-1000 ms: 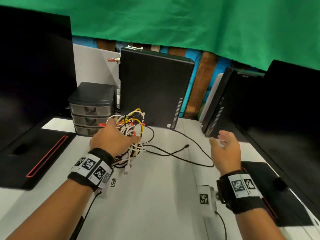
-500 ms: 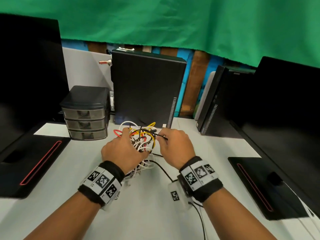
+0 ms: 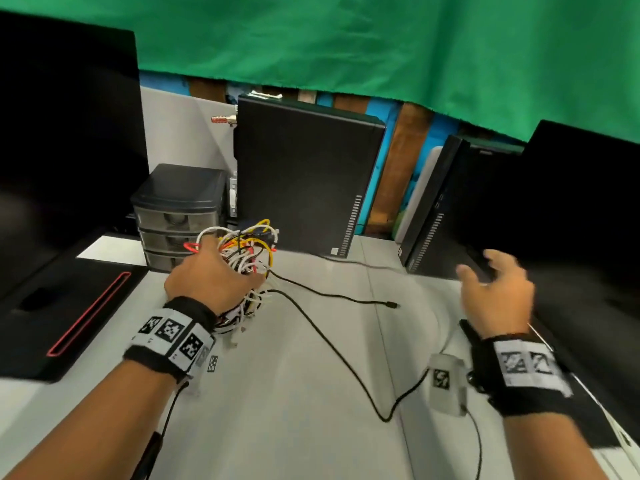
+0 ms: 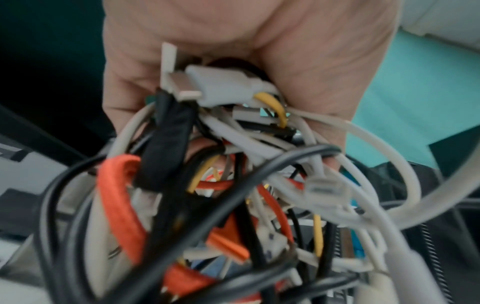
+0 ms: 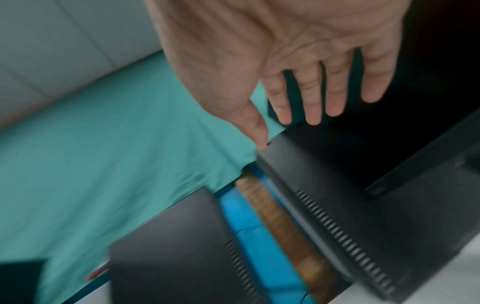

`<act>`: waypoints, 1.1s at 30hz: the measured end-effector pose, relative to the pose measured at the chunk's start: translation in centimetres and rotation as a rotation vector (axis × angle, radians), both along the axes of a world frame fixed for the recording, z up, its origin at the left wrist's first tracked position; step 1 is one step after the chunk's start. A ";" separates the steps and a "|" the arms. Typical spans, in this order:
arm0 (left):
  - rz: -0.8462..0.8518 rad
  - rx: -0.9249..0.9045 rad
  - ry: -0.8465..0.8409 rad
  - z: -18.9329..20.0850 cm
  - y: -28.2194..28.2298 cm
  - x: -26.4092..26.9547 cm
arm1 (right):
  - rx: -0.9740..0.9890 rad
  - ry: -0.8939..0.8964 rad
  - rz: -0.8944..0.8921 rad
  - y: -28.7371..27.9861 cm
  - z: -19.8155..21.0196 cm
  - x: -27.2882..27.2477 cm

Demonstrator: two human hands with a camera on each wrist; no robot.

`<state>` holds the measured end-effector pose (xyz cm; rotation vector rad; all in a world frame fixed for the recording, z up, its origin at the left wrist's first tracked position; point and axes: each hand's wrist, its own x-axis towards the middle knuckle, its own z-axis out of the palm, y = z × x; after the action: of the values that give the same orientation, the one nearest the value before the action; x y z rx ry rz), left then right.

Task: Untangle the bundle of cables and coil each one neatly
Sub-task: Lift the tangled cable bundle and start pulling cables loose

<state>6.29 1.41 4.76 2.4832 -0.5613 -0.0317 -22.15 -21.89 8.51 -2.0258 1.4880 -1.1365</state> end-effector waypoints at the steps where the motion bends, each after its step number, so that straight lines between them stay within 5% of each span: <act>1: -0.027 0.005 -0.020 0.1 -0.3 -0.6 | -0.045 0.023 0.091 1.7 -0.2 1.5; 6: -0.137 0.027 -0.151 0.3 -1.6 -4.1 | -0.242 0.120 0.576 10.0 0.2 8.8; 15: -0.223 0.035 -0.264 -0.9 -2.2 -5.9 | -0.123 0.479 0.526 11.1 -0.1 12.1; 18: -0.208 0.075 -0.206 -1.4 -2.4 -5.3 | -0.170 0.326 0.553 11.0 0.4 10.7; 22: -0.132 0.145 -0.076 -2.0 -1.9 -2.8 | -0.276 -0.188 0.558 10.0 4.1 6.1; 27: 0.004 0.096 0.006 -2.1 0.2 0.9 | -0.160 -0.820 0.158 2.8 6.8 -1.3; 30: 0.038 0.073 -0.001 -1.5 0.7 1.6 | -0.085 -0.822 -0.060 -1.0 4.9 -3.5; 33: 0.018 0.070 -0.019 -0.8 0.2 0.6 | -0.023 -0.418 -0.135 -1.6 1.7 -2.5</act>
<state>6.91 1.63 3.93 2.5592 -0.5543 -0.0210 -24.63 -23.47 10.26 -1.5877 1.4108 -1.5245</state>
